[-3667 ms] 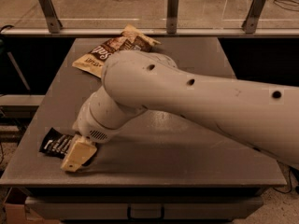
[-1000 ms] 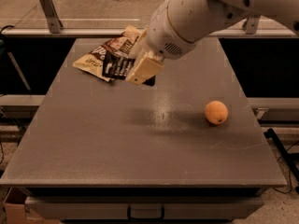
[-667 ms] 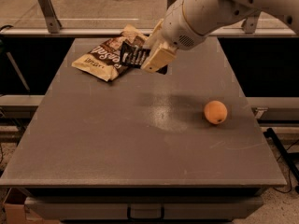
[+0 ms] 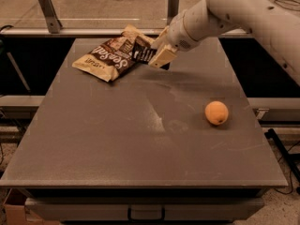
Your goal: Move rxbar chocolate near brown chip bag
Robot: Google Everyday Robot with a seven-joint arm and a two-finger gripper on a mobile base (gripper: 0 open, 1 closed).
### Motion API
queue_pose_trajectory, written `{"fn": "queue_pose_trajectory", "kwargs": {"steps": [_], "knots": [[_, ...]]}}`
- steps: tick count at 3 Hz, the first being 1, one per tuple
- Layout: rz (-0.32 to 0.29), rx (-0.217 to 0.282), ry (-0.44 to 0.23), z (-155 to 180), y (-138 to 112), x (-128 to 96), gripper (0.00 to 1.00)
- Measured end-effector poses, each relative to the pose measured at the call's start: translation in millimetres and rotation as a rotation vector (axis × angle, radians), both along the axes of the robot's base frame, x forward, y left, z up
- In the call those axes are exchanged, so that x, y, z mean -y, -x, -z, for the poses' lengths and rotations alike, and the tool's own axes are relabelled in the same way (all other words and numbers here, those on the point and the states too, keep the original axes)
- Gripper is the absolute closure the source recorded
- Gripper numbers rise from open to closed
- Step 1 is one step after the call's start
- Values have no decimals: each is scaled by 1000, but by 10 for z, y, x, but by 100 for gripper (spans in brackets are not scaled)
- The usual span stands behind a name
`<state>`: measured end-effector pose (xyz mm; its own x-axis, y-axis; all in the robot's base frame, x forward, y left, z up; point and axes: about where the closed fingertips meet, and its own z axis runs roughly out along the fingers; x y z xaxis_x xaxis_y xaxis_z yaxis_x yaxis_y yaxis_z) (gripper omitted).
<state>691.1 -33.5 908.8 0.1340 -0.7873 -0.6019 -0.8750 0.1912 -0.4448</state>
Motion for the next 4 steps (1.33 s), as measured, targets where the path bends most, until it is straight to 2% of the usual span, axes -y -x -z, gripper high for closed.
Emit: {"fn": "queue_pose_trajectory", "kwargs": {"steps": [1,2,4], "knots": [[38,-5,13,261,-313,105,83],[63,-13,32,415,-445,208,60],[70,1,37,450,-512,230,12]]}}
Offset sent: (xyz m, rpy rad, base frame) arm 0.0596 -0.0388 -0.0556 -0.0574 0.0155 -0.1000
